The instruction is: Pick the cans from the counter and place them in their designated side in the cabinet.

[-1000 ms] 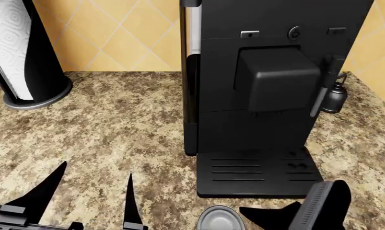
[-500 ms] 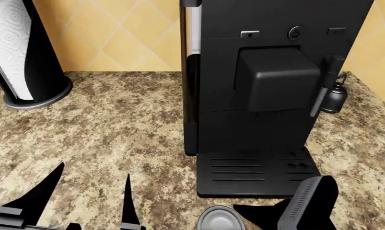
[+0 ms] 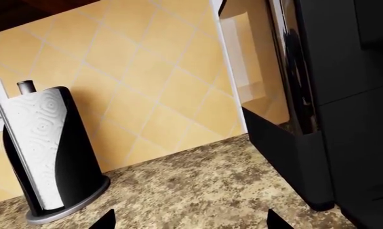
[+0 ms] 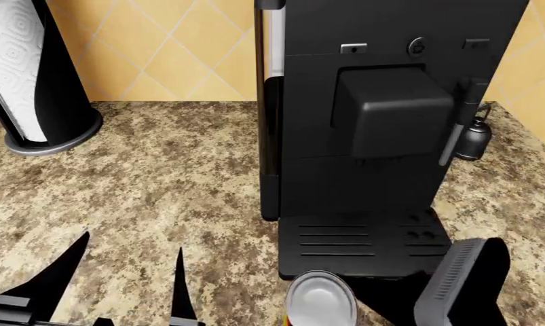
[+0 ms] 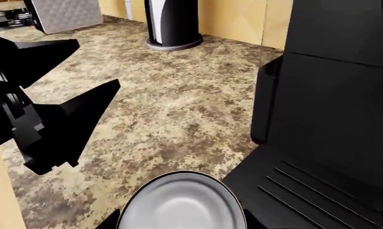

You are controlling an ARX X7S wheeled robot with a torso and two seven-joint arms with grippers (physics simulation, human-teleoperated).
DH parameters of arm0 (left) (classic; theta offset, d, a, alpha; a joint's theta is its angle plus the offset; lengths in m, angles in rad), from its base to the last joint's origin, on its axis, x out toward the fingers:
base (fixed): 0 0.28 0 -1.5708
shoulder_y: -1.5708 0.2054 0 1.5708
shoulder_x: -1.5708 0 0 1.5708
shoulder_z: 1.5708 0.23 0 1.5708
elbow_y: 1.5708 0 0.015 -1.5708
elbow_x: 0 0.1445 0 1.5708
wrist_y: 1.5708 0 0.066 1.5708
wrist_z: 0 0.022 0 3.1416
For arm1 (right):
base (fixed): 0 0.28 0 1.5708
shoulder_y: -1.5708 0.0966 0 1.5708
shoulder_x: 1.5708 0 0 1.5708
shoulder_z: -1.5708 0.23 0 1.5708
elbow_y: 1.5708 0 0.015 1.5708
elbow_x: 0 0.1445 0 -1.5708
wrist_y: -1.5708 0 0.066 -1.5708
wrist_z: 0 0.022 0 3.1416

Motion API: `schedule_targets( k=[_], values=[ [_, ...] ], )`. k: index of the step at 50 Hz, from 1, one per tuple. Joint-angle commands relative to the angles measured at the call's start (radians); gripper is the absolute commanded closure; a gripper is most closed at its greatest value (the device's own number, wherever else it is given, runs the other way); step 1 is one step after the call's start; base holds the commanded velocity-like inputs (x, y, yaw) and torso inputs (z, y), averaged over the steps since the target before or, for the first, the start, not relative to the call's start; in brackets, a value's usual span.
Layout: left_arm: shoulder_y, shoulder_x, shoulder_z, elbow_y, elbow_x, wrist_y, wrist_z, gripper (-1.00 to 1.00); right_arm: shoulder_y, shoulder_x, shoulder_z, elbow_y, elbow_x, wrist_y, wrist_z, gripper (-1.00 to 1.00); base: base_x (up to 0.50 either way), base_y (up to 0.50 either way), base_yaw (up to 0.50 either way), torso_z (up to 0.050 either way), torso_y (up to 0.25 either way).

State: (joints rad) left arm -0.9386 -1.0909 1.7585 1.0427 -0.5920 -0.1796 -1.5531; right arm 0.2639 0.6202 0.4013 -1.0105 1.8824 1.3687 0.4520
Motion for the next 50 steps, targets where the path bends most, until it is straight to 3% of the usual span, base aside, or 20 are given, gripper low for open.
schedule_targets(
  k=[1,11,20,30,39,50],
  values=[
    [-0.010,-0.003,0.007,0.000,-0.001,0.006,0.003,-1.00,0.168,0.196,-0.034,-0.021,0.235,-0.254,0.233,1.00,0.00,0.00,0.00,0.000,0.000],
    [-0.010,-0.011,0.004,-0.009,0.001,0.023,0.019,-1.00,0.588,0.408,-0.214,0.038,0.400,-0.482,0.423,1.00,0.00,0.00,0.00,0.000,0.000],
    [0.004,-0.017,-0.003,-0.016,0.009,0.034,0.028,-1.00,0.973,0.454,-0.413,0.154,0.441,-0.539,0.511,1.00,0.00,0.00,0.00,0.000,0.000],
    [0.012,-0.021,-0.011,-0.019,0.012,0.043,0.036,-1.00,1.409,0.389,-0.585,0.319,0.415,-0.502,0.595,1.00,0.00,0.00,0.00,0.000,0.000],
    [0.014,-0.035,-0.025,-0.046,0.005,0.076,0.066,-1.00,1.679,0.258,-0.643,0.488,0.110,-0.439,0.588,1.00,0.00,0.00,0.00,0.000,0.000],
    [0.017,-0.055,-0.036,-0.061,0.002,0.100,0.087,-1.00,1.811,0.155,-0.706,0.624,-0.196,-0.412,0.491,1.00,0.00,0.00,0.00,0.000,0.000]
  ],
)
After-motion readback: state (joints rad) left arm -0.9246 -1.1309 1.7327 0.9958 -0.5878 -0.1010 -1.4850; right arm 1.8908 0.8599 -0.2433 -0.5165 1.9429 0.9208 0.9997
